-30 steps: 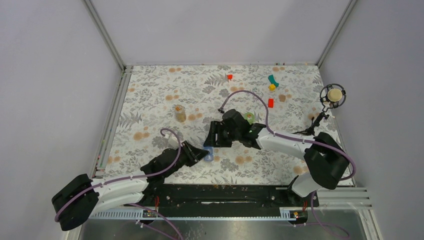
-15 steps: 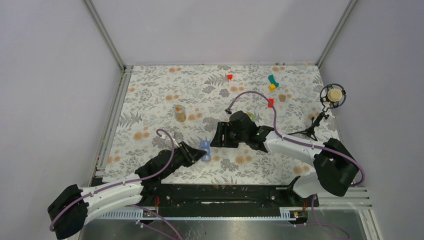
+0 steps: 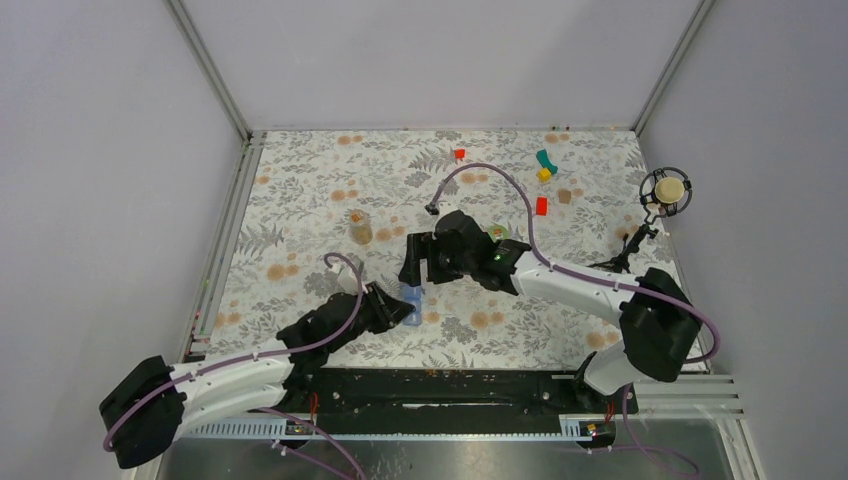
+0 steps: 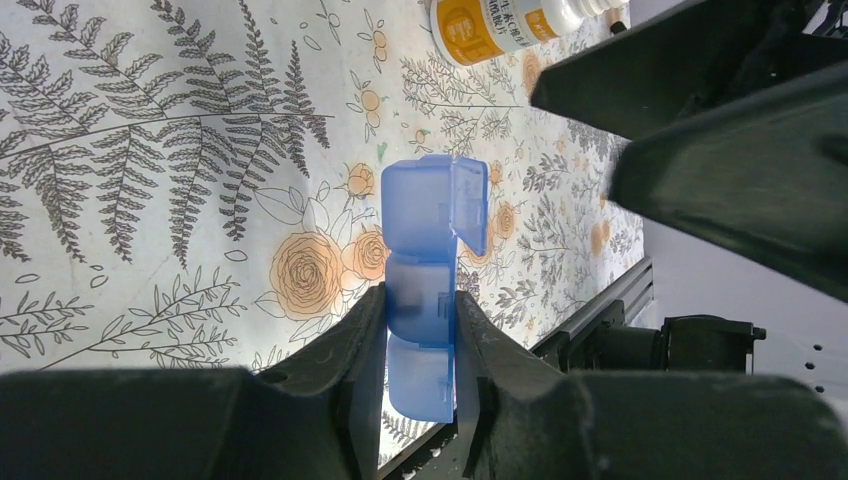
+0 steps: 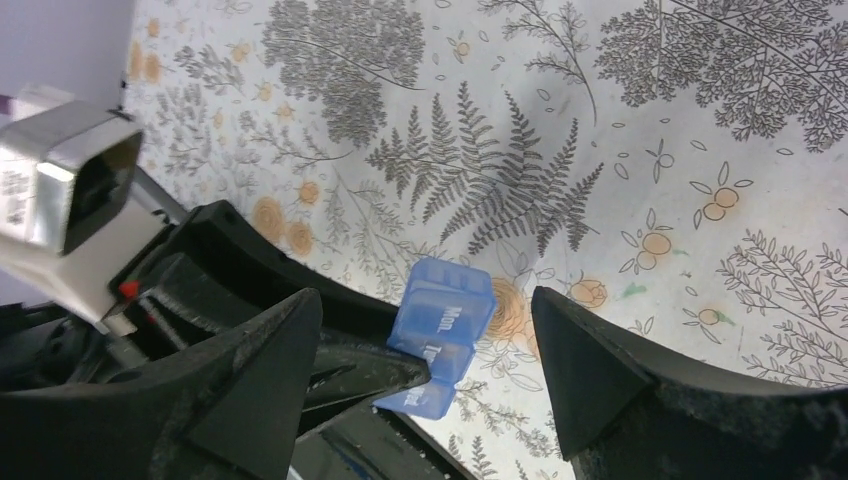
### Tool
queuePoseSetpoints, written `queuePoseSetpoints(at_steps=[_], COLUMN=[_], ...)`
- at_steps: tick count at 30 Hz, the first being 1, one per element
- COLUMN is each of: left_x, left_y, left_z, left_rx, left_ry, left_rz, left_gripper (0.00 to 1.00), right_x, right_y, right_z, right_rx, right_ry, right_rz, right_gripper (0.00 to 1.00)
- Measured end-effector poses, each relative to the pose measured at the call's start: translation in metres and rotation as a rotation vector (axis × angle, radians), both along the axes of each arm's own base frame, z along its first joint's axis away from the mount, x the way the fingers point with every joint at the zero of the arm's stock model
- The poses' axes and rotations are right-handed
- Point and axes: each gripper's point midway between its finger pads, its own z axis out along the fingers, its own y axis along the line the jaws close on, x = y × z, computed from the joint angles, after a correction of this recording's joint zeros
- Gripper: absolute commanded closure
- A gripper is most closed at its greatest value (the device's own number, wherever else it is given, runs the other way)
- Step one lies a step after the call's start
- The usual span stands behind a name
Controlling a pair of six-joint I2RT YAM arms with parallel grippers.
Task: Sort the pills into containers
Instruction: Open the pill container.
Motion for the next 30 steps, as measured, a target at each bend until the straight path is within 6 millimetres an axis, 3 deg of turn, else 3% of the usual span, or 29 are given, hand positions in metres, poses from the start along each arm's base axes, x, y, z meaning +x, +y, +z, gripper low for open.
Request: queuePoseSetpoints(at_steps=[9, 15, 21, 24, 30], left_x=[0.000, 0.000, 0.000, 0.000, -0.001], left_y=[-0.002, -0.002, -0.001, 0.000, 0.001], left_z=[0.002, 0.001, 0.005, 0.005, 0.005], left_rx=[0.015, 0.018, 0.008, 0.010, 0.017], left_ry=[-0.015, -0.014, -0.020, -0.020, -0.014], left_rz=[-0.021, -0.020, -0.015, -0.014, -0.014], left_gripper=[1.00, 1.00, 1.00, 1.00, 1.00], right_x=[0.002, 0.003, -0.002, -0.003, -0.005], right_y=[-0.011, -0.014, -0.032, -0.040, -0.047], right_z=[-0.039, -0.035, -0.021, -0.023, -0.032], right_rx=[-0.167, -0.183, -0.177, -0.189, -0.215], right_ry=[0.011, -0.018, -0.063, -0.070, -0.060], right_rz=[-0.012, -0.012, -0.040, -0.056, -0.074], right_gripper=[0.18, 0.28, 0.37, 0.41, 0.58])
